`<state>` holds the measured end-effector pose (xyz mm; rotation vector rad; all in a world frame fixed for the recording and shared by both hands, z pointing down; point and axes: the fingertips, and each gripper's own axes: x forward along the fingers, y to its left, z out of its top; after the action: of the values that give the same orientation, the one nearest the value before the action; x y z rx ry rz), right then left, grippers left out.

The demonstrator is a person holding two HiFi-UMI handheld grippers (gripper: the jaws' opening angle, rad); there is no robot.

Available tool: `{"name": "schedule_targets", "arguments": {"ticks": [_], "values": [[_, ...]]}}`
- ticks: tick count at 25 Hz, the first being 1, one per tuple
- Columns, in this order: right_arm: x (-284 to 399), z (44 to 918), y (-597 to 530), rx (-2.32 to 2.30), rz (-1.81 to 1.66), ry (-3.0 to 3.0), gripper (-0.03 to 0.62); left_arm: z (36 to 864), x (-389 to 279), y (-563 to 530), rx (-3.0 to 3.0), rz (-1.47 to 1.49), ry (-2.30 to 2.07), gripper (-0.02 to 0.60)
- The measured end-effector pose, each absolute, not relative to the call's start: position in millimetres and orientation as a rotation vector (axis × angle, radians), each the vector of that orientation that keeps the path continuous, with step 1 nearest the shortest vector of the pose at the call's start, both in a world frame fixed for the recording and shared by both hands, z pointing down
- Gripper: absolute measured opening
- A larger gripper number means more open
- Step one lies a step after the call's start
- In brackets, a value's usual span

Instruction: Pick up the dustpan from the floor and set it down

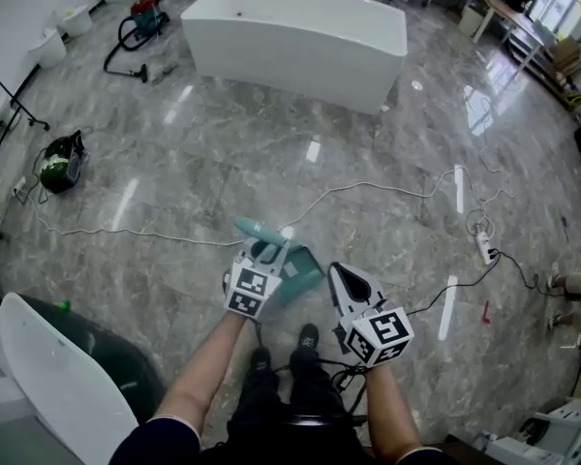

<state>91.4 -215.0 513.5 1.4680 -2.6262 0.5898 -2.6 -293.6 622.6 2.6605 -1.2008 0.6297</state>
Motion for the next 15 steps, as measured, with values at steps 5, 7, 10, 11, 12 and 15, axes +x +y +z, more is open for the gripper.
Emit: {"name": "schedule_targets", "arguments": {"ticks": [5,7,10,11,12,15], "values": [[88,480,-211,1.515,0.525,-2.648,0.006,557,4,-285,2.749,0.569,-1.179,0.100],[86,466,-208,1.536,0.494,-2.657,0.006,531,4,-278,2.786,0.541,-1.167,0.100],[83,446,-201,1.565,0.451,-2.662,0.006,497,4,-263,2.830,0.496,-1.138,0.100],[82,440,-198,1.573,0.435,-2.665,0.006,486,3,-258,2.843,0.481,-1.130,0.100],[80,433,-195,1.580,0.419,-2.669,0.006,476,2,-254,2.853,0.466,-1.123,0.100],[74,415,-184,1.599,0.369,-2.681,0.006,452,-1,-237,2.872,0.435,-1.101,0.100]]}}
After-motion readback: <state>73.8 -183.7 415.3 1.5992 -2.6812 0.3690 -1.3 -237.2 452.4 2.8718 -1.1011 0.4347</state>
